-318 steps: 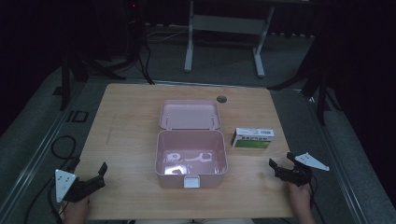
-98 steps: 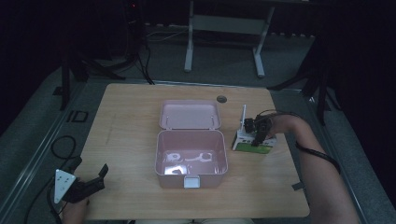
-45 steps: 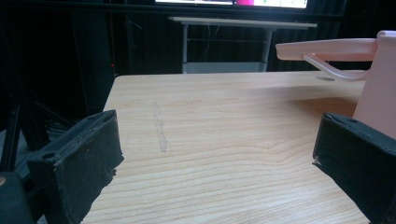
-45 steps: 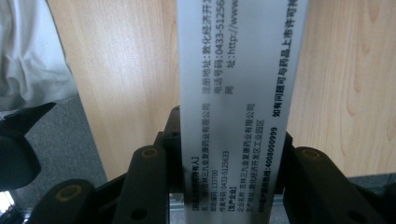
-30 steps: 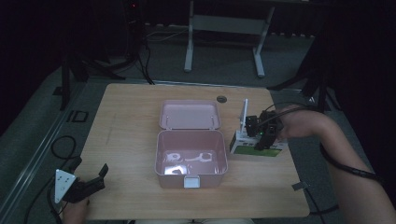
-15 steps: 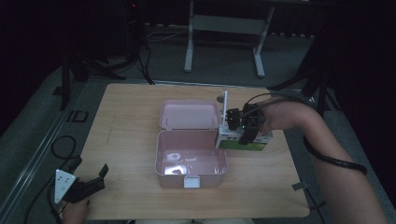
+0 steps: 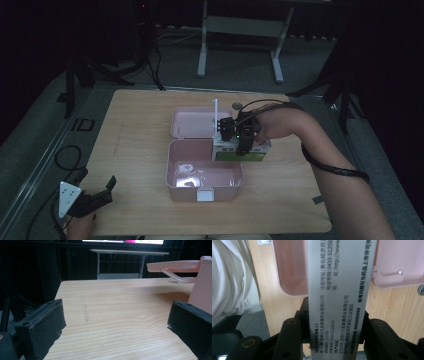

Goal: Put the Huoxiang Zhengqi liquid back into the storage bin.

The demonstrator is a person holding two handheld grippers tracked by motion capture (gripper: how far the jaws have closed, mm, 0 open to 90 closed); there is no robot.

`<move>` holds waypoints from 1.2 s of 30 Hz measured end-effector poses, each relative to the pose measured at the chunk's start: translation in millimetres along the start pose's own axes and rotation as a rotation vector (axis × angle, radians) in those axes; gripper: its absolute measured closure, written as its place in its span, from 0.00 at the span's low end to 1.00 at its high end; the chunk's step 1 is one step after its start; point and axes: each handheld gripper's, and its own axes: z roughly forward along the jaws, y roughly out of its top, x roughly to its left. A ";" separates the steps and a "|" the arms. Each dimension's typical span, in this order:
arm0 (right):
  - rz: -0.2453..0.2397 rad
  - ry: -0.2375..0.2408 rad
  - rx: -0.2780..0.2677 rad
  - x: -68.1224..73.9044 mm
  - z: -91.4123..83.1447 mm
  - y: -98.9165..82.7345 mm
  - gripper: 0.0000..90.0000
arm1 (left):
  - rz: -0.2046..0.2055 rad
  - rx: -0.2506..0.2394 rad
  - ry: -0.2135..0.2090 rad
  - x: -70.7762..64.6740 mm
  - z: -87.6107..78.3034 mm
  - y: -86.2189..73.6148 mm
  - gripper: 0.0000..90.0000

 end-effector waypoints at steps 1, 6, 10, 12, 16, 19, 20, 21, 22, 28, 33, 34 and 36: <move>0.000 0.001 0.001 -0.1 0.3 2.4 0.70 | 0.000 0.000 0.000 0.0 0.0 0.0 0.01; -0.021 -0.001 0.006 2.6 1.7 16.7 0.70 | 0.001 0.000 0.001 -0.1 0.0 0.0 0.01; -0.035 0.004 -0.001 4.5 3.3 28.8 0.70 | 0.000 0.000 0.000 0.0 0.0 0.0 0.01; -0.040 0.001 -0.005 5.2 4.6 34.5 0.70 | 0.001 0.000 -0.001 0.0 -0.1 0.0 0.01; -0.047 -0.001 -0.019 7.3 9.2 45.6 0.70 | 0.000 -0.002 -0.002 0.1 -0.3 -0.1 0.01; -0.052 0.002 -0.020 9.1 15.3 53.5 0.70 | 0.000 0.000 -0.003 0.3 -0.2 0.0 0.01; -0.055 0.008 -0.021 9.6 17.6 55.6 0.70 | 0.000 0.000 -0.004 0.3 -0.3 0.0 0.01; -0.060 0.012 -0.023 9.9 20.3 57.7 0.70 | -0.001 -0.002 -0.003 0.2 -0.3 -0.1 0.01; -0.061 0.018 -0.023 10.4 23.3 59.4 0.70 | -0.002 -0.003 -0.003 0.3 -0.3 -0.1 0.01; -0.070 0.054 -0.007 12.4 48.1 65.5 0.70 | 0.000 -0.002 -0.004 0.1 -0.2 -0.1 0.01; -0.066 0.074 0.008 10.3 71.8 67.4 0.70 | -0.001 -0.002 -0.003 0.1 -0.1 0.0 0.01; -0.065 0.076 0.012 9.9 76.5 67.9 0.70 | -0.001 -0.002 -0.003 0.1 0.0 0.0 0.01; -0.067 0.080 0.019 9.6 85.2 68.8 0.70 | 0.000 -0.002 -0.003 0.0 0.1 0.0 0.01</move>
